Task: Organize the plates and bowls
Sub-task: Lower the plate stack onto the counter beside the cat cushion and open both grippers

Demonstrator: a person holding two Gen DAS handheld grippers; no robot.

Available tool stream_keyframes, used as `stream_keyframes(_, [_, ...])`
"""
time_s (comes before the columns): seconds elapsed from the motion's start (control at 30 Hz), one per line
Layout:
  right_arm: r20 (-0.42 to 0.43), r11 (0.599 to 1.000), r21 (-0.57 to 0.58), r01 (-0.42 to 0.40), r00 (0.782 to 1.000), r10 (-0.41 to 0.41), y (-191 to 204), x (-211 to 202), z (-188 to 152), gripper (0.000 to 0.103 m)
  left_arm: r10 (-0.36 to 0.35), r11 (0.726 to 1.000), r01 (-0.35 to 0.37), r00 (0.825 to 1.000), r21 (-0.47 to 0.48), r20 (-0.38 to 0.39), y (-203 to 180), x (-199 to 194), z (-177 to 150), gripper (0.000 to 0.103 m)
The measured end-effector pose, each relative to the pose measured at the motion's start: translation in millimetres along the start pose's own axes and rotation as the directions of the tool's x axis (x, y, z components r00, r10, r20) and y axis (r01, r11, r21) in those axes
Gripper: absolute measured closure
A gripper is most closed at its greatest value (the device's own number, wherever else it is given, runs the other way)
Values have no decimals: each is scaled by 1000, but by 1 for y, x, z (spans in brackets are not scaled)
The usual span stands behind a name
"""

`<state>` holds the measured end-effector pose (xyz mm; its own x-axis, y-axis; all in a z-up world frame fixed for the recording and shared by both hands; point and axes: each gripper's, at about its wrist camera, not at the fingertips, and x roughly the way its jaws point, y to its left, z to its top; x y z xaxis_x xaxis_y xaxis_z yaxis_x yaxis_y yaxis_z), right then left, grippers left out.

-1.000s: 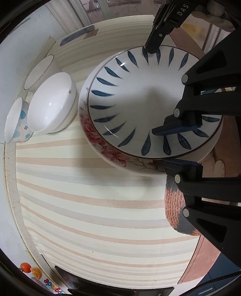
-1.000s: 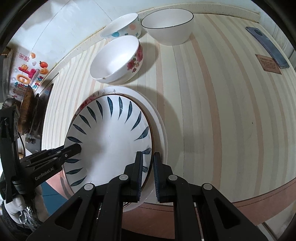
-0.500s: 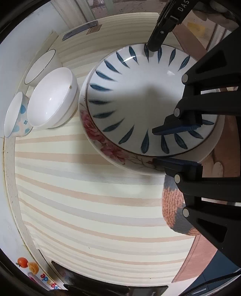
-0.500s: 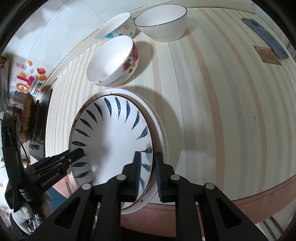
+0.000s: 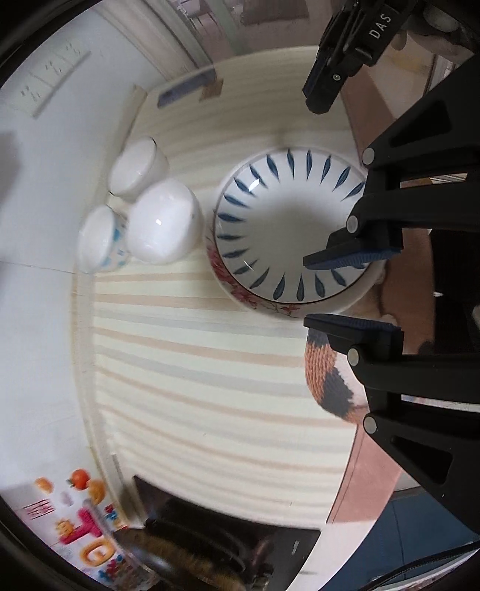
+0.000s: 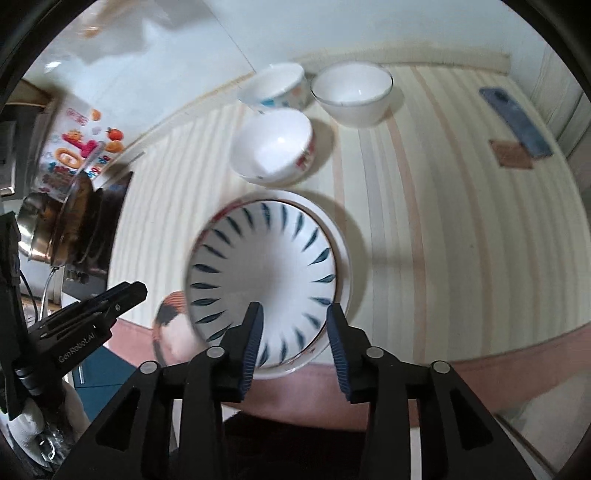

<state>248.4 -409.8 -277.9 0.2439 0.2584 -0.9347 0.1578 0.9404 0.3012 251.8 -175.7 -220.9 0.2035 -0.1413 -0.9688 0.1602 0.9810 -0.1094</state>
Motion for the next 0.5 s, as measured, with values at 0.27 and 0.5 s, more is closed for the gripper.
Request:
stream_keyframes(0.27, [106, 998, -47, 34, 994, -29, 51, -87, -33, 32, -39, 998, 36, 996, 48, 76, 4, -72, -15, 57])
stream_keyframes(0.5, [161, 997, -53, 60, 986, -51, 77, -131, -65, 20, -79, 994, 68, 989, 90, 126, 5, -111, -36, 28])
